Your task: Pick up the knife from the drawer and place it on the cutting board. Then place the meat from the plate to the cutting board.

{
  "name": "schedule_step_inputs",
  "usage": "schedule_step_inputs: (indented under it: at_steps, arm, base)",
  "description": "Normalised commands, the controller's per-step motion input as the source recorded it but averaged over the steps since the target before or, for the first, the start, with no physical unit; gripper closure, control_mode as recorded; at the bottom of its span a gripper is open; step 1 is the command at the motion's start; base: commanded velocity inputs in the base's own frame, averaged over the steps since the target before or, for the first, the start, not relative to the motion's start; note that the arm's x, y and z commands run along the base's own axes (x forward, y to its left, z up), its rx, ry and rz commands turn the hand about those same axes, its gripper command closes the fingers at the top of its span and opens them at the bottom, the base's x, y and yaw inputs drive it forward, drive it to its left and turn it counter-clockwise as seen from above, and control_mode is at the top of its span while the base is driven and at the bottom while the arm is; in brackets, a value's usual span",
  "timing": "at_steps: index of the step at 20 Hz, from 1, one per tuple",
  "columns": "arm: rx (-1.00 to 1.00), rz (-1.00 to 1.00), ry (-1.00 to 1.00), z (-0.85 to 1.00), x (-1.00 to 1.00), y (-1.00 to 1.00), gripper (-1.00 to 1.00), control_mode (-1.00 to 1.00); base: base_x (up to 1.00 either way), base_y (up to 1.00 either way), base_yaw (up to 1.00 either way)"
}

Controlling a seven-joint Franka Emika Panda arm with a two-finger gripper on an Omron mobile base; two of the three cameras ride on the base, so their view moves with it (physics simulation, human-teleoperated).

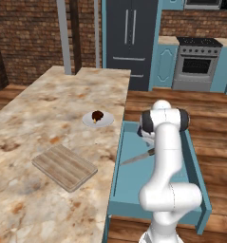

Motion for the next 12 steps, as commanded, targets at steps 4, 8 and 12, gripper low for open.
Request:
schedule_step_inputs:
  at_steps: [4,8,12]
  arm:
    - [0.0,0.0,0.0,-0.37,0.13,-0.09,-1.0,-1.0]
    - [0.0,0.0,0.0,-0.46,0.0,-0.04,-1.0,-1.0]
    - [0.0,0.0,0.0,-0.44,0.04,0.0,1.0,-1.0]
  base:
    - [0.0,0.0,0.0]
    - [0.0,0.0,0.0]
    - [0.0,0.0,0.0]
